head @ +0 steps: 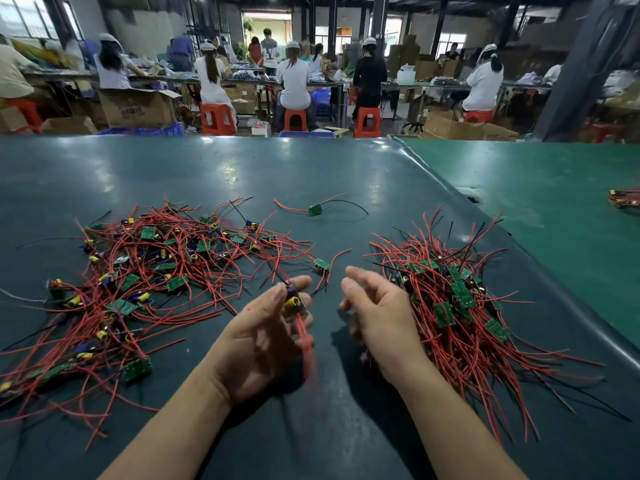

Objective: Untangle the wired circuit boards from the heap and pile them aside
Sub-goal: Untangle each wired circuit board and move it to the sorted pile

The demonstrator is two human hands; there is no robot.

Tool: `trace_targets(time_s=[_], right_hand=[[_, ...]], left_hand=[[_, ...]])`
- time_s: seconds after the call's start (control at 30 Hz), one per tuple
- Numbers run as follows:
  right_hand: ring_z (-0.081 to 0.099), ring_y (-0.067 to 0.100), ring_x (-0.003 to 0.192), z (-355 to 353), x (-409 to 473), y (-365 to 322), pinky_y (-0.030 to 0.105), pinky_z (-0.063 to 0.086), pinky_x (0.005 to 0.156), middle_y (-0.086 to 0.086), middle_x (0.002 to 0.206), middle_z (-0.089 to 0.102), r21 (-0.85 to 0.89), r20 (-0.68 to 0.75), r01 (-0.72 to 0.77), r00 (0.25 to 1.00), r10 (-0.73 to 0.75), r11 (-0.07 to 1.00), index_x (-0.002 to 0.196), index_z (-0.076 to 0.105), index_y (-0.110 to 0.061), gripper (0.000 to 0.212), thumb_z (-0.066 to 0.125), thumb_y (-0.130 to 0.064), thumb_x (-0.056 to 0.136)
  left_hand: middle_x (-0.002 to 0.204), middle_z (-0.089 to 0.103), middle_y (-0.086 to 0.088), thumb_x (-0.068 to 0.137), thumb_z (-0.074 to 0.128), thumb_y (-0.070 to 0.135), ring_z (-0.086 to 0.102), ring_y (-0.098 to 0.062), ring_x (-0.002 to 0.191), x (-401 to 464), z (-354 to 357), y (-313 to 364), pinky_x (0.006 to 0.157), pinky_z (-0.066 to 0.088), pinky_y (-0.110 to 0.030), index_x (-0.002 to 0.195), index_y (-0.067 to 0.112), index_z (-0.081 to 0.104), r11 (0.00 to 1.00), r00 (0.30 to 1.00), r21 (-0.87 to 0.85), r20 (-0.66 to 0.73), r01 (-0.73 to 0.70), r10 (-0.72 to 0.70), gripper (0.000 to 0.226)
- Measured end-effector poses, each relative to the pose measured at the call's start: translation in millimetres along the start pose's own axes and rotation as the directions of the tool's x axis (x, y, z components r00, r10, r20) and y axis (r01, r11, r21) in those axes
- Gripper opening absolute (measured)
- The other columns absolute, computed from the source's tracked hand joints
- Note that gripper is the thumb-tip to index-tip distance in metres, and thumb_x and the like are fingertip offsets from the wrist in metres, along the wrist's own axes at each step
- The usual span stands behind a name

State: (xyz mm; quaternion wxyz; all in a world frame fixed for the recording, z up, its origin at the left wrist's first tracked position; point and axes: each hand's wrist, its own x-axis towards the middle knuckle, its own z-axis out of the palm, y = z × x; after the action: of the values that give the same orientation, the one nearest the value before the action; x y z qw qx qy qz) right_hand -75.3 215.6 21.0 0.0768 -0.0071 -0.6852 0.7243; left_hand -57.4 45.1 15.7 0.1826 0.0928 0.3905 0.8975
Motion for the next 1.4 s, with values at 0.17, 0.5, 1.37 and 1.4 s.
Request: trace_targets(time_s=[0.17, 0.5, 1.37, 1.4], right_hand=[[0.059, 0.002, 0.053, 9, -9, 2, 0.019, 0.047, 0.053, -0.003, 0.068, 0.065, -0.171, 0.246, 0.098, 0.968, -0.053, 0.98, 0.11, 0.071, -0.018, 0.021, 0.071, -0.013, 0.089], [0.045, 0.009, 0.039, 6, -11, -7, 0.015, 0.033, 0.037, -0.001, 0.058, 0.061, 0.113, 0.225, 0.018, 0.973, -0.044, 0.993, 0.087, 0.079, -0.022, 0.009, 0.07, -0.026, 0.086], [0.048, 0.012, 0.041, 13, -10, 4, 0.02, 0.037, 0.04, -0.001, 0.062, 0.066, 0.06, 0.063, 0.013, 0.998, -0.017, 0.998, 0.077, 0.075, -0.01, 0.022, 0.069, -0.027, 0.09], [0.045, 0.01, 0.039, 13, -9, 4, 0.019, 0.034, 0.039, -0.001, 0.058, 0.062, 0.08, 0.05, -0.011, 0.999, 0.007, 0.997, 0.079, 0.075, -0.006, 0.024, 0.069, -0.027, 0.09]], left_hand=[[0.079, 0.062, 0.001, 0.042, 0.098, 0.037, 0.051, -0.011, 0.062, 2, 6, 4, 0.059, 0.047, -0.026, 0.102, 0.02, 0.076, 0.994, 0.988, -0.057, -0.13, -0.092, 0.084, 0.066], [0.079, 0.068, 0.001, 0.067, 0.074, 0.02, 0.054, -0.009, 0.058, 6, 10, -6, 0.057, 0.05, -0.022, 0.092, 0.016, 0.079, 0.986, 0.968, 0.134, -0.217, -0.1, 0.128, 0.026], [0.08, 0.072, -0.013, 0.067, 0.071, 0.011, 0.066, -0.019, 0.063, 8, 16, -13, 0.066, 0.058, -0.025, 0.094, 0.002, 0.066, 0.933, 0.926, 0.308, -0.263, -0.184, 0.27, 0.03], [0.079, 0.071, -0.012, 0.065, 0.073, 0.011, 0.066, -0.019, 0.062, 7, 15, -13, 0.065, 0.058, -0.025, 0.093, 0.002, 0.067, 0.925, 0.926, 0.331, -0.257, -0.184, 0.277, 0.03]])
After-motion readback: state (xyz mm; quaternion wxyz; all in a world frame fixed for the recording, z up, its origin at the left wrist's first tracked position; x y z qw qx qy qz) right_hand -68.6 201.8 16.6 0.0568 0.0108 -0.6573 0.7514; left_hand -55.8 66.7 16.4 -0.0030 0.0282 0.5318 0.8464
